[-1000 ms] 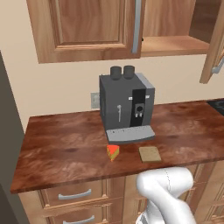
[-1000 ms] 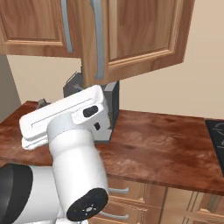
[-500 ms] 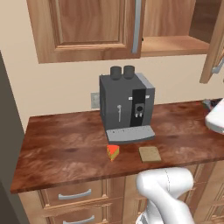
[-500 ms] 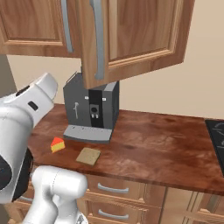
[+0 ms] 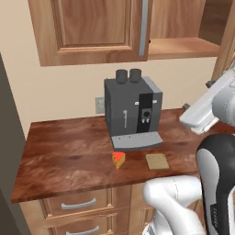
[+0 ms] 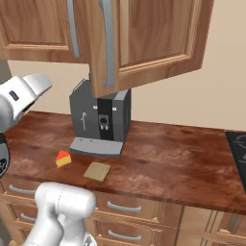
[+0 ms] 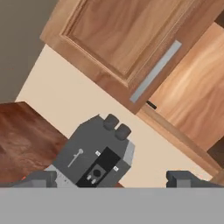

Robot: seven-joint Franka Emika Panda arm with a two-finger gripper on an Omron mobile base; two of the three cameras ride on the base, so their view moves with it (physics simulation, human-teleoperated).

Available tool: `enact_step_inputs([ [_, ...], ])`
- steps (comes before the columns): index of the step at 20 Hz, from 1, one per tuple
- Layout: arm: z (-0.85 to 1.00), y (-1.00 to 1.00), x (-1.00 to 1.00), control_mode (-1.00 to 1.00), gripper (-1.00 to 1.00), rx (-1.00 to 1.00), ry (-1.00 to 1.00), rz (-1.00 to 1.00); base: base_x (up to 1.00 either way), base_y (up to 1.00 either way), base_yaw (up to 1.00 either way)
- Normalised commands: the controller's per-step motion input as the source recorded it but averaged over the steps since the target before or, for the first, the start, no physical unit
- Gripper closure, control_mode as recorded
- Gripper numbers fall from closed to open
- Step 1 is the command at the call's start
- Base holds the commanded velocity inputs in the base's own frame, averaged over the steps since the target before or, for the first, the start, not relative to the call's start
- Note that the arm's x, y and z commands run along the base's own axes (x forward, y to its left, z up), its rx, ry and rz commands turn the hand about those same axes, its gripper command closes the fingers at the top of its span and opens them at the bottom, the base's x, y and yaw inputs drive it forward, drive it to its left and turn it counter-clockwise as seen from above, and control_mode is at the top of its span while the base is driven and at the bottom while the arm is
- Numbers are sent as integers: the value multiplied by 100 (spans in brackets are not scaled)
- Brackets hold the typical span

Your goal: Pick the pan from the cabinet and place it on the stove. Then turn on the stove burner for the pan.

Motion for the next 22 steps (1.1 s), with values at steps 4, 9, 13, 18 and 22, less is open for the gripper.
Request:
enact_step_inputs([
  [4,-14,5,72,-100,-100,-10,19,-20,0,0,0],
  [9,-29,3,57,-100,-100,-13,22,-23,0,0,0],
  [13,-18,-13,56,-100,-100,-8,22,-20,0,0,0],
  [18,-3,-34,49,-100,-100,-8,11,-15,0,0,0],
  [22,0,-33,40,-100,-100,-11,0,-10,0,0,0],
])
